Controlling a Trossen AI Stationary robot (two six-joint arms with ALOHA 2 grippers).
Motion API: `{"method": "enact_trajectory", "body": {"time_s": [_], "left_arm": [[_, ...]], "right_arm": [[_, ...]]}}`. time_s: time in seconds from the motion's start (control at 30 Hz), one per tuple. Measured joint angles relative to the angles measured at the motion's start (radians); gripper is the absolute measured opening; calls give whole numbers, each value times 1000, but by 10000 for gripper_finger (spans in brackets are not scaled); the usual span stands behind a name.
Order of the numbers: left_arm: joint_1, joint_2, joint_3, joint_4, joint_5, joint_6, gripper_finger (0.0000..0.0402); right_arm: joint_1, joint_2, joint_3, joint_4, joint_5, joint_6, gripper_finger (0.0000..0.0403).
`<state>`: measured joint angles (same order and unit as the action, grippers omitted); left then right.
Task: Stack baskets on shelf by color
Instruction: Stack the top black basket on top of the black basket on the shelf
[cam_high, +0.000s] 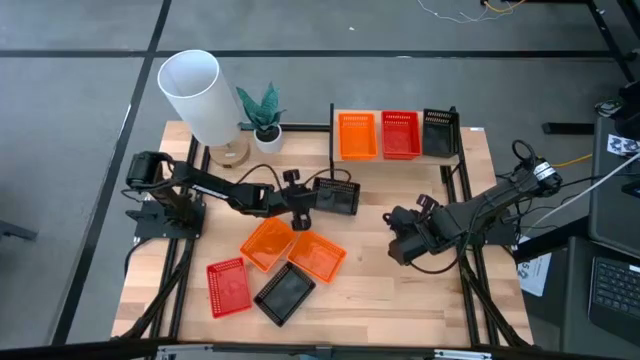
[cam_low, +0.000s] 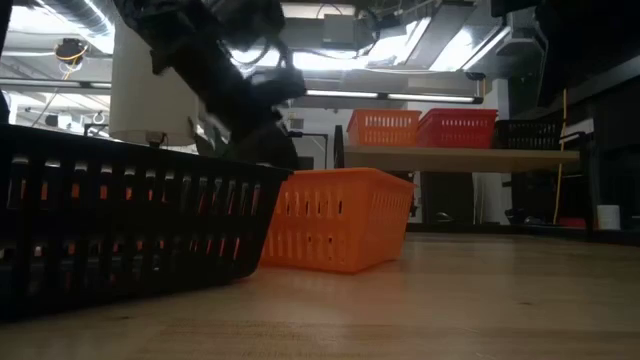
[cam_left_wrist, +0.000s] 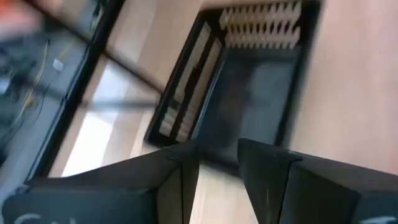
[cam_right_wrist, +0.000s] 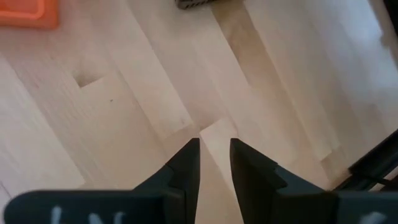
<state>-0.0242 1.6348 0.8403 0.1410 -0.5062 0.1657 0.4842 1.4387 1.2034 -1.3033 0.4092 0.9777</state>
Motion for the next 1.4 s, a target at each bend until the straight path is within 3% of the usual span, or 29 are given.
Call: {"method": "enact_trajectory", "body": {"time_s": [0.17,0.27,0.4,0.5,0.63,0.8,1.0,1.23,1.4], "left_arm": [[-13,21,43,7,16,24,102],[0,33,48,-2,8,29,102],[-29,-2,48,-23,-12,50,102],[-86,-101,51,-63,-104,89,102],[-157,-251,49,-277,-158,40,102],[-226,-409,49,-567,-156,-149,102],[-269,-476,49,-732,-178,-294,102],[-273,-475,48,-736,-213,-290,102],[-273,-475,48,-736,-214,-290,102]], "right_arm": [[7,0,0,1,27,13,88],[7,0,0,17,116,-35,88],[6,32,0,166,131,-408,88],[-3,68,0,309,120,-662,88],[-66,133,1,450,74,-899,88],[-153,247,1,535,-15,-1107,88],[-239,323,1,547,-9,-1166,88],[-309,329,1,571,-41,-1145,88],[-319,329,1,557,-45,-1304,88]]}}
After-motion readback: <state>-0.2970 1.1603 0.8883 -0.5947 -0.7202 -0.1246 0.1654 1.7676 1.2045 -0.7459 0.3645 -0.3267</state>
